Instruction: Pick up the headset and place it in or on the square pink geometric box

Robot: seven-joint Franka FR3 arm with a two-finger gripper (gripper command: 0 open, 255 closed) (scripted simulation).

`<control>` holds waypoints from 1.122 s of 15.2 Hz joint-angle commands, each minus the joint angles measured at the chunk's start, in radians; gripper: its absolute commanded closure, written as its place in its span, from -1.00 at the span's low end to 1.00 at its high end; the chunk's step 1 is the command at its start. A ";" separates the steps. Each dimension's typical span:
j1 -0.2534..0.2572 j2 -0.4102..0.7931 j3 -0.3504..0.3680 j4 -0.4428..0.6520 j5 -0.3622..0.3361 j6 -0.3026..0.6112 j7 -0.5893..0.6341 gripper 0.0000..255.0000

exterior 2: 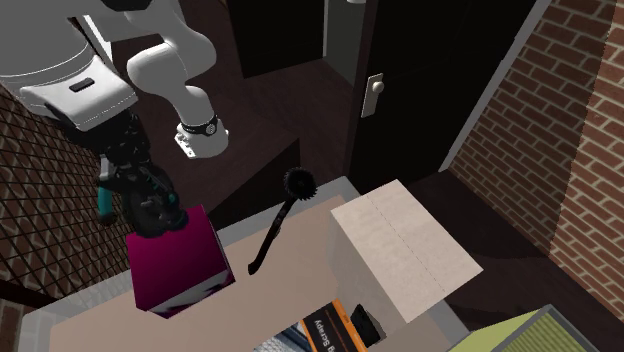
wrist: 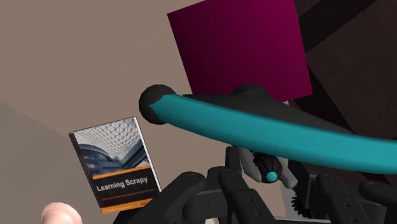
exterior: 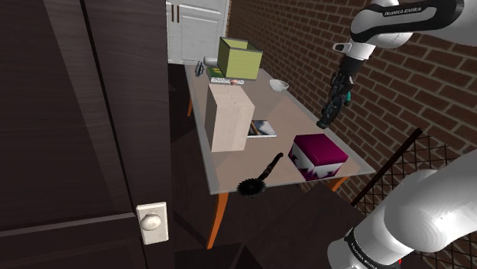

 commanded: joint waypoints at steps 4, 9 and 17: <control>-0.035 -0.025 -0.048 -0.017 -0.025 -0.001 -0.074 1.00; -0.037 -0.018 -0.057 -0.077 -0.026 0.067 -0.076 1.00; -0.038 0.008 -0.074 -0.164 -0.021 0.176 -0.085 1.00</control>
